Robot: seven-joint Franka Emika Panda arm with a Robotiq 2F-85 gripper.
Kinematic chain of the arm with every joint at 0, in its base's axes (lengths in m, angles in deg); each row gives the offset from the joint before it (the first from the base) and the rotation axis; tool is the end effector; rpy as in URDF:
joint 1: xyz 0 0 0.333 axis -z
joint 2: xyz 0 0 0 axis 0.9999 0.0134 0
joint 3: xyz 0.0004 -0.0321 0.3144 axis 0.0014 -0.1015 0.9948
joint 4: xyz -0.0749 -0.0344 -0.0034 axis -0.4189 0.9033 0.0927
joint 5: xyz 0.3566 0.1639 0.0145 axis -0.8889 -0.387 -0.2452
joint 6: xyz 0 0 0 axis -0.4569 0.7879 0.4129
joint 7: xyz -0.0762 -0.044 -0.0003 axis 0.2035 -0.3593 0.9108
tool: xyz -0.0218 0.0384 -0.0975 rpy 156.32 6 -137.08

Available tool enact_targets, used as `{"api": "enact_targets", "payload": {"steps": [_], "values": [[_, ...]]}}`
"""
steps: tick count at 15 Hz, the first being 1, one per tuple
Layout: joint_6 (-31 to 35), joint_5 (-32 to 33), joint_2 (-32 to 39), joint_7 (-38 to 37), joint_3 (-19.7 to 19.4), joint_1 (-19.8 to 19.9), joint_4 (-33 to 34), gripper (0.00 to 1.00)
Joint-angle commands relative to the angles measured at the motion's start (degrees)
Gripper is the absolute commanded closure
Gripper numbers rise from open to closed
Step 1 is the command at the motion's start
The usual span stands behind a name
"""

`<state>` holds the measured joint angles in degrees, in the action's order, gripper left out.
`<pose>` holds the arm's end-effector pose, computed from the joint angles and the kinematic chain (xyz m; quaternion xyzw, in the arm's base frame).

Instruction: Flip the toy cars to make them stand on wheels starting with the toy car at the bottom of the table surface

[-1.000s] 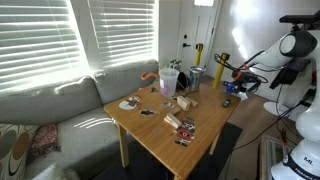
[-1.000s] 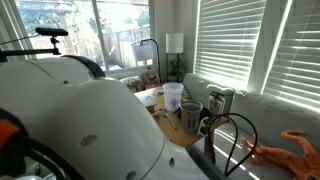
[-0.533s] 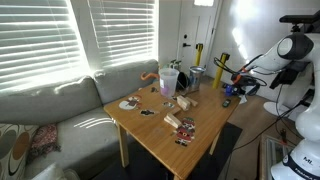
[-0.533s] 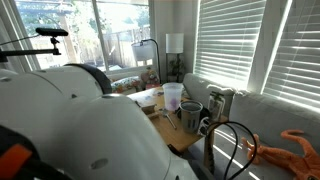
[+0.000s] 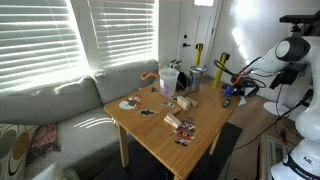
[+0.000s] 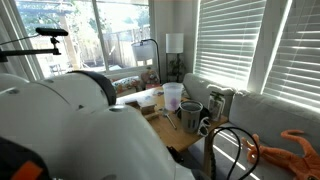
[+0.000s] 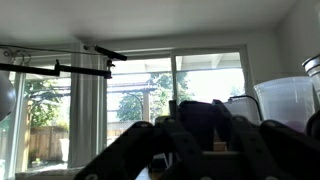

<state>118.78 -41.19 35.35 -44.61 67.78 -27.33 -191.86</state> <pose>0.3238 -0.3231 0.1920 -0.2848 0.3995 0.5549 0.6718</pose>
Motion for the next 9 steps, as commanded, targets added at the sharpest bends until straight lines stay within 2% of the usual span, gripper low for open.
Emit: {"api": "enact_targets", "payload": {"steps": [1, 4, 5, 9], "values": [[0.3, -0.4, 3.4, 0.4, -0.6, 0.8, 2.5, 0.88], [0.2, -0.1, 4.1, 0.2, -1.1, 1.4, 2.8, 0.88], [-1.1, -0.7, 4.3, 1.1, -4.6, -1.5, 3.0, 0.88], [-0.9, -1.9, 5.4, 1.0, -9.5, -3.9, 3.6, 0.88]]}}
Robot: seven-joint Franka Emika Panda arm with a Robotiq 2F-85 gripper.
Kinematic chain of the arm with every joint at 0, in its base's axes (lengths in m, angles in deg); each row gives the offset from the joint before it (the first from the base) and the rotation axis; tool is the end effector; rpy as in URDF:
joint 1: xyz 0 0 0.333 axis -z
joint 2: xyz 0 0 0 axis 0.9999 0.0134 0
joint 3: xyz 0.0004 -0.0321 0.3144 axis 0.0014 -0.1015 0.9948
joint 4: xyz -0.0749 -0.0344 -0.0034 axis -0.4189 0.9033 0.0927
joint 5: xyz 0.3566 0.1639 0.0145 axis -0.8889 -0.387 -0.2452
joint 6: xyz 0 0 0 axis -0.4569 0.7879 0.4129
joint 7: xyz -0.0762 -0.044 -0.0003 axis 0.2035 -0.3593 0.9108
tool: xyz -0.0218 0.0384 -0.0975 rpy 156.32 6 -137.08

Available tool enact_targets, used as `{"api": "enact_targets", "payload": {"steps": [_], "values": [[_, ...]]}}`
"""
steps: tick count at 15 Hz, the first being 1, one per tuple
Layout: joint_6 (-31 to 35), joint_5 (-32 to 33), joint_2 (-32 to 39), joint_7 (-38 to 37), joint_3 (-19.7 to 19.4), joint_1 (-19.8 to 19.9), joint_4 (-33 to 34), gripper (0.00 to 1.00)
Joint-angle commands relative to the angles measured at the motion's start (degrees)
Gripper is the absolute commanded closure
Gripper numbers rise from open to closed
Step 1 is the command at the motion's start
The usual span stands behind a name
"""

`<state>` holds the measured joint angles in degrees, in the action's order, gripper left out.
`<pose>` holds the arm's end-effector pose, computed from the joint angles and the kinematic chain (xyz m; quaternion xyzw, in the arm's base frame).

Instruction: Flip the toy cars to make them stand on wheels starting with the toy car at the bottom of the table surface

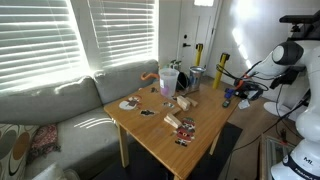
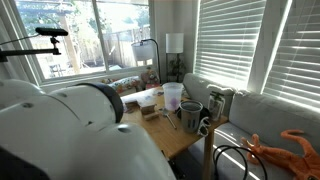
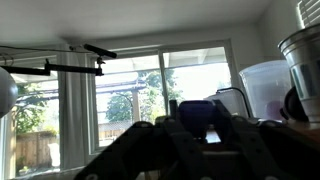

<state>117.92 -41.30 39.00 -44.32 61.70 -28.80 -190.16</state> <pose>0.2962 -0.3441 0.1627 -0.2536 0.4277 0.5482 0.6725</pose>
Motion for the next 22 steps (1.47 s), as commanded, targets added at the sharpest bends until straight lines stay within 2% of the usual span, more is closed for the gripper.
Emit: {"api": "enact_targets", "payload": {"steps": [1, 6, 11, 16, 17, 22], "values": [[0.0, -2.2, 1.5, 0.8, -4.2, -2.7, 2.0, 0.88], [-0.1, -2.9, -1.9, 0.7, -5.4, -3.0, 2.4, 0.88], [2.1, -1.4, -6.1, 0.3, -10.9, -8.0, 2.1, 0.88], [9.1, 0.6, -10.6, -0.7, -15.2, -12.9, 1.0, 0.88], [9.4, 0.4, -10.8, -0.2, -18.0, -15.8, 1.0, 0.88], [14.3, 3.2, -14.8, -0.7, -22.8, -22.5, -0.3, 0.88]]}}
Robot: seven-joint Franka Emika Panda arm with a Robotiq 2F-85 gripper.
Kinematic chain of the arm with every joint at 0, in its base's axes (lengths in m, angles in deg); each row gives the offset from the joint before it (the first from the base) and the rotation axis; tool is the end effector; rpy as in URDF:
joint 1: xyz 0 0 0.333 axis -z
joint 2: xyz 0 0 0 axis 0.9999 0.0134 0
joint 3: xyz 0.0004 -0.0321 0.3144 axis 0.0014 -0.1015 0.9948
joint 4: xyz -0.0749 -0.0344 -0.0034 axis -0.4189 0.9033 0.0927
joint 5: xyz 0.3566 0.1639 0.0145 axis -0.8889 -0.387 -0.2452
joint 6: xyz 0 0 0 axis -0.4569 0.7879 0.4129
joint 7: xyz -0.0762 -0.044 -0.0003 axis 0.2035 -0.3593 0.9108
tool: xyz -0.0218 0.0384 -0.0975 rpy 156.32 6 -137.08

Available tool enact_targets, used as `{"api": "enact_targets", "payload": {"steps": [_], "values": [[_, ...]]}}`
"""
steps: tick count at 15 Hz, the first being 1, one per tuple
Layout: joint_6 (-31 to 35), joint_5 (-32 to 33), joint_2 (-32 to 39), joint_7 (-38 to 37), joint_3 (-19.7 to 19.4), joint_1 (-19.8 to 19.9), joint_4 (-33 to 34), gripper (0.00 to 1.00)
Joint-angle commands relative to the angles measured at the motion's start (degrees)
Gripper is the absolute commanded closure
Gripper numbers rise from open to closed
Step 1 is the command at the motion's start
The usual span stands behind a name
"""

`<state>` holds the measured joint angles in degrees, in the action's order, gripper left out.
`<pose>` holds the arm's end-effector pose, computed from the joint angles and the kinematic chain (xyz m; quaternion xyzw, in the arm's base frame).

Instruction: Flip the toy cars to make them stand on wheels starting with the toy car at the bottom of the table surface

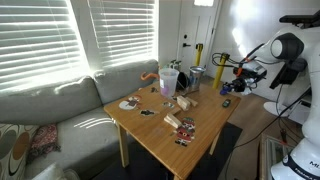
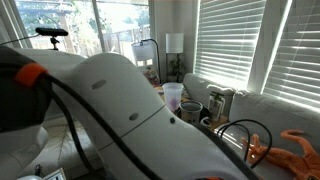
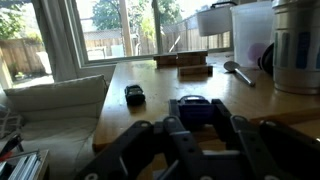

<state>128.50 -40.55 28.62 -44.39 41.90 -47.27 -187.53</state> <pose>0.3180 -0.3894 0.2334 -0.3705 0.5837 0.4480 0.5668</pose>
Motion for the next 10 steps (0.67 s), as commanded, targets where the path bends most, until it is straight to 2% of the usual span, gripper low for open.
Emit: {"api": "enact_targets", "payload": {"steps": [1, 4, 10], "values": [[4.9, 3.7, -5.6, -0.5, -3.8, -5.5, -3.4, 0.88], [8.1, 7.3, -9.7, -0.2, -5.6, -9.4, -5.2, 0.88], [18.8, 12.8, -18.1, -0.7, -7.7, -15.8, -10.1, 0.88]]}}
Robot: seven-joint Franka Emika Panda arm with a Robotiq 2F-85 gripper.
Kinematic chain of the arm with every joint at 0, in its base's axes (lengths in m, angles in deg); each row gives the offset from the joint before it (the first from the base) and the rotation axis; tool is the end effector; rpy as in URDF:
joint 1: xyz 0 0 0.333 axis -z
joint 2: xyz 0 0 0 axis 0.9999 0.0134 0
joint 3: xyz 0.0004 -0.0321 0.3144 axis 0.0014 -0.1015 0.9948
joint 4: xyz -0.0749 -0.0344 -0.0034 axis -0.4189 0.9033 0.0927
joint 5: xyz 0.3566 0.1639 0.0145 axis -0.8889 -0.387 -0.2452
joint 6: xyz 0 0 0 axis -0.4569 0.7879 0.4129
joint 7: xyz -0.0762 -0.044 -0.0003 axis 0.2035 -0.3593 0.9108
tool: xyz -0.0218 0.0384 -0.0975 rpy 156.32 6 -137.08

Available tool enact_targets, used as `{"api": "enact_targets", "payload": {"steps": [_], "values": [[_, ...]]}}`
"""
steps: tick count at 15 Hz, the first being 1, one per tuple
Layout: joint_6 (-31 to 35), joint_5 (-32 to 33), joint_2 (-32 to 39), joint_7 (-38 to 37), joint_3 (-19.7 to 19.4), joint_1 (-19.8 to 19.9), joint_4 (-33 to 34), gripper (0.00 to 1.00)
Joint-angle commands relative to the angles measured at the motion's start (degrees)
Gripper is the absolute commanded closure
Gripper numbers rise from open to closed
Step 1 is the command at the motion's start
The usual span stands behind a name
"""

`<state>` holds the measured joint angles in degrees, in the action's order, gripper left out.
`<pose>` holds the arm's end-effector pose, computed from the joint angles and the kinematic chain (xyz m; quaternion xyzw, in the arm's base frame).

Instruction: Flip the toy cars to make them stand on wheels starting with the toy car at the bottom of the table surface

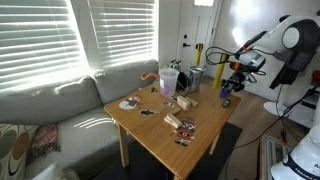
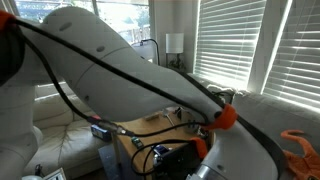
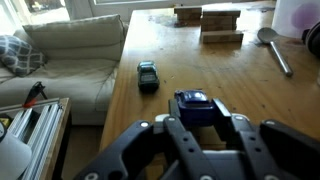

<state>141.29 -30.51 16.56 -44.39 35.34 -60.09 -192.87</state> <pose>0.3381 -0.3592 0.2873 -0.4798 0.6396 0.3979 0.4499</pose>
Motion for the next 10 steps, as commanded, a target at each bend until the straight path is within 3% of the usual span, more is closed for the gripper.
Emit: {"api": "enact_targets", "payload": {"steps": [1, 10], "values": [[8.0, 3.4, -7.3, -0.7, -1.1, -3.7, -5.7, 0.88], [18.7, 6.5, -16.4, -1.5, 1.3, -6.6, -12.1, 0.88]]}}
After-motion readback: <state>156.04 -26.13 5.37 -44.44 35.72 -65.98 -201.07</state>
